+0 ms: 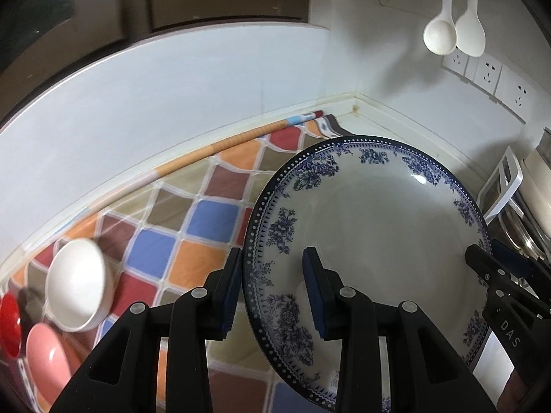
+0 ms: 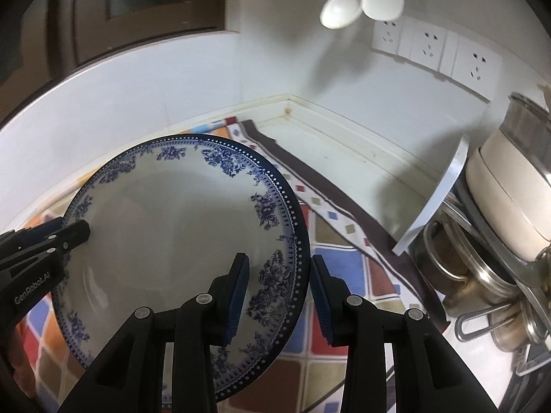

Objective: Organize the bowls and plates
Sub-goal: 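Carry the small plate with both tools back toward the sink, then hold the small plate with both tools above the stacked plates, then lower the small plate onto the stack and open both tools, then move both tools forward to the rim of the pink bowl, then close both tools on the pink bowl rim and lift it, then carry the pink bowl with both tools away from the sink and lower it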

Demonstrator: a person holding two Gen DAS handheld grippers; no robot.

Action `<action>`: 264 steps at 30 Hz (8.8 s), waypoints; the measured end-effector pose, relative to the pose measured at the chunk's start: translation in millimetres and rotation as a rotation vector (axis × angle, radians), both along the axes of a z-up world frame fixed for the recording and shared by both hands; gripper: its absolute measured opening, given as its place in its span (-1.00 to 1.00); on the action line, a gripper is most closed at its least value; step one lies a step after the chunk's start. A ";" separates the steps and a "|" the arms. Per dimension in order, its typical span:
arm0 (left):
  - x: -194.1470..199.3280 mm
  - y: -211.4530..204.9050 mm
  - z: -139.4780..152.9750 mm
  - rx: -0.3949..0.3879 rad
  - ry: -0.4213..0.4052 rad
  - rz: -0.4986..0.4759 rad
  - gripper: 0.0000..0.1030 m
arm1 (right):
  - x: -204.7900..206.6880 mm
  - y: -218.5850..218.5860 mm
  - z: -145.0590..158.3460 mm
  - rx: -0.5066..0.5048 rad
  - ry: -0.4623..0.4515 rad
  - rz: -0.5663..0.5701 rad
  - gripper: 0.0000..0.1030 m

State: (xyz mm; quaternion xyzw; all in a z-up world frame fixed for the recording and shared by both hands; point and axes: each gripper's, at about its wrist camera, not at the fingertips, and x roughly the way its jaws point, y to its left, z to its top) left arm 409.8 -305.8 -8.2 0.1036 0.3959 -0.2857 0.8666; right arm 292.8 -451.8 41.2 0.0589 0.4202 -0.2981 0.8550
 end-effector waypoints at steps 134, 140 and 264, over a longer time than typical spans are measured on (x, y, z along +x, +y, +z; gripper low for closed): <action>-132.3 417.6 -50.9 0.037 0.140 0.589 -0.07 | -36.1 400.6 -51.9 0.107 0.156 0.793 -0.12; -108.0 400.5 -32.8 0.007 0.108 0.576 -0.07 | -13.1 384.8 -27.2 0.110 0.070 0.787 -0.12; -94.1 165.1 -101.2 0.026 0.388 0.227 -0.68 | -13.4 180.8 -78.9 0.400 0.302 0.508 -0.70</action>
